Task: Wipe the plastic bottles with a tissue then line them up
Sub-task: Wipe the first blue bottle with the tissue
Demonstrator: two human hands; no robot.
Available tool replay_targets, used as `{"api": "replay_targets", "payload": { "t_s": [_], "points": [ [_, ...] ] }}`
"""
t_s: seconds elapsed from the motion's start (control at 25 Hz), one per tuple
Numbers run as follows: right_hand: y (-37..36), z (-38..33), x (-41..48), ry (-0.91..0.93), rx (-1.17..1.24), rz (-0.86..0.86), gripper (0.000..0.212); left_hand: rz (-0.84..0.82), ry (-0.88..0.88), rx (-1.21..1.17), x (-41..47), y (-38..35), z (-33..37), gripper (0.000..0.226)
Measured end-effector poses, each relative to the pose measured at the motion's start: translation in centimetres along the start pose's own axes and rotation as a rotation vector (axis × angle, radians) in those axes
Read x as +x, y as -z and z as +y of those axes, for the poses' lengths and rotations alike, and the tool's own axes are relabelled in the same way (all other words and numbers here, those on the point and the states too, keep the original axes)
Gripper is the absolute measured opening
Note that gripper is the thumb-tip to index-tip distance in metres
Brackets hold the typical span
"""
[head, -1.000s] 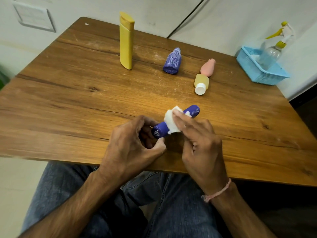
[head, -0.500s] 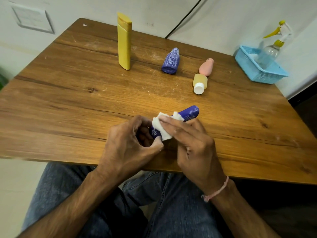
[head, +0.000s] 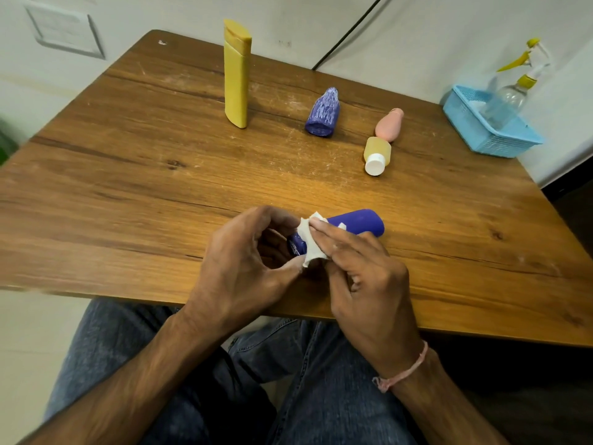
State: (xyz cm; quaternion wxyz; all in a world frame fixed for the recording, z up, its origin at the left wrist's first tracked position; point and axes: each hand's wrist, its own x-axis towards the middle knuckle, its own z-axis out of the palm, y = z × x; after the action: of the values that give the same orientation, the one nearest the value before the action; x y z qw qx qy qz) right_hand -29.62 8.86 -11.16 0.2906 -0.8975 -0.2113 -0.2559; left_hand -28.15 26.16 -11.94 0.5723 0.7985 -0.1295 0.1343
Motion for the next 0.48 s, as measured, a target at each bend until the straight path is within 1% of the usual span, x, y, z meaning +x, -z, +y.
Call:
{"api": "replay_targets", "payload": {
  "t_s": [0.12, 0.24, 0.4, 0.48],
  "points": [
    [0.1, -0.1, -0.3, 0.012, 0.000, -0.006, 0.037, 0.018, 0.015, 0.001, 0.2, 0.3, -0.2, 0.040],
    [0.5, -0.2, -0.1, 0.033, -0.031, 0.002, 0.038, 0.029, 0.051, -0.057, 0.3, 0.2, -0.4, 0.053],
    [-0.2, -0.5, 1.2, -0.011, -0.066, -0.103, 0.045, 0.043, 0.024, -0.104, 0.1, -0.1, -0.3, 0.068],
    [-0.1, -0.7, 1.2, 0.017, -0.048, -0.106, 0.046, 0.082, 0.031, -0.139, 0.1, 0.1, -0.7, 0.070]
  ]
}}
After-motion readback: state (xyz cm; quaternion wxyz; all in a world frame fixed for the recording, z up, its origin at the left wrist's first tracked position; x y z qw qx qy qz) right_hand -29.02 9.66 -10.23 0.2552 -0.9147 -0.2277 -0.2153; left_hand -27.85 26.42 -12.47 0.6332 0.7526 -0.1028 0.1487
